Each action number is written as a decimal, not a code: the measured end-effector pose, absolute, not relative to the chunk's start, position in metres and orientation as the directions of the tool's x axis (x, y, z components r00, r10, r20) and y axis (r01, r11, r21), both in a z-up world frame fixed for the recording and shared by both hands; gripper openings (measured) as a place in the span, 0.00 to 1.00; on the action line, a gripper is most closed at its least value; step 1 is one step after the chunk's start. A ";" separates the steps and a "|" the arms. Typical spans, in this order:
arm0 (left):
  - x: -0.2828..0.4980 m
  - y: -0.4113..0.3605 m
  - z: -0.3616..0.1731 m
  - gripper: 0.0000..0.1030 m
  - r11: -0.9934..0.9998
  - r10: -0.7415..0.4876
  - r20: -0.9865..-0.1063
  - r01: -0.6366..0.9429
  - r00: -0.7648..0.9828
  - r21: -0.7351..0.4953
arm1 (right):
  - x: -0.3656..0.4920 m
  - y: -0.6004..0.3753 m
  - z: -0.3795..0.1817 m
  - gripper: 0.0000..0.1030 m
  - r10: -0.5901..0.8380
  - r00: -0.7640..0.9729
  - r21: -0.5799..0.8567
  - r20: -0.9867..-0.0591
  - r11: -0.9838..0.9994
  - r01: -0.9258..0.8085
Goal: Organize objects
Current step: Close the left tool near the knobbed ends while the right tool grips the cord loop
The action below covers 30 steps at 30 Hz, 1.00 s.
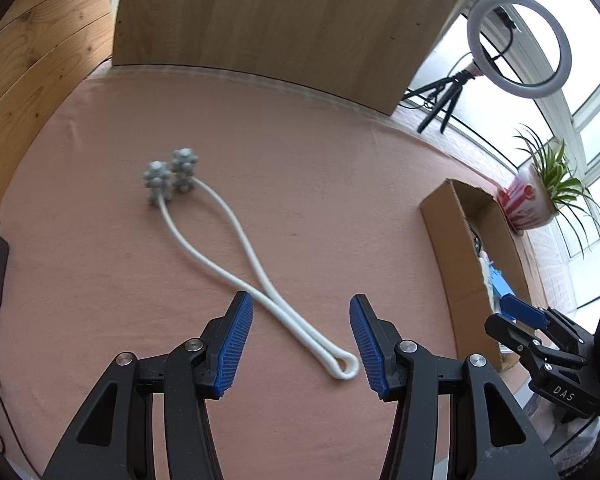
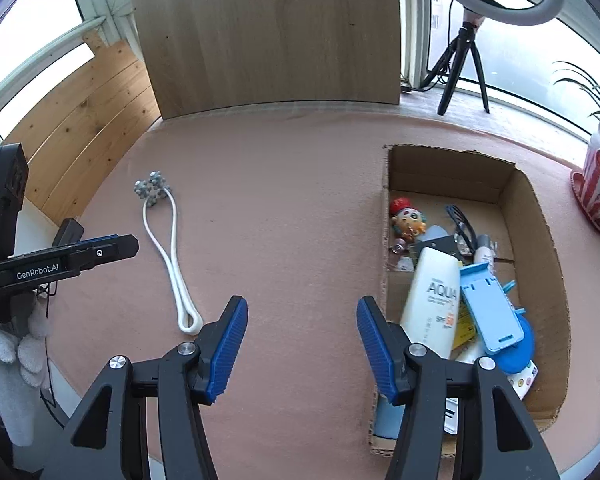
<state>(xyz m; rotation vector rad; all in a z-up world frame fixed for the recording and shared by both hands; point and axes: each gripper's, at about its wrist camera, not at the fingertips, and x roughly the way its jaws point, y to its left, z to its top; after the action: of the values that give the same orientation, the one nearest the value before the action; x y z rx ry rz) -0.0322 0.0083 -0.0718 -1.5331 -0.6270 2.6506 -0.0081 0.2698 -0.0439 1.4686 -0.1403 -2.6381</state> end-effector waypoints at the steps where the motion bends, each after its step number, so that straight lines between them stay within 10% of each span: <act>1: -0.029 0.000 -0.072 0.53 -0.918 0.201 -0.830 0.197 -0.520 -0.345 | -0.010 0.265 -0.044 0.51 -0.150 -0.523 0.136 -0.839 -0.989 0.065; 30: -0.087 -0.071 -0.125 0.52 -0.911 0.123 -0.874 0.297 -0.470 -0.288 | -0.077 0.146 -0.101 0.51 -0.203 -0.335 0.128 -0.920 -0.964 0.233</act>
<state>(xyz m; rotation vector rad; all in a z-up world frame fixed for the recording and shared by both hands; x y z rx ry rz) -0.0870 -0.0712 -0.1247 -1.6646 -0.6663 2.7058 -0.0770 0.1464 -0.1014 1.6269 0.0385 -2.3692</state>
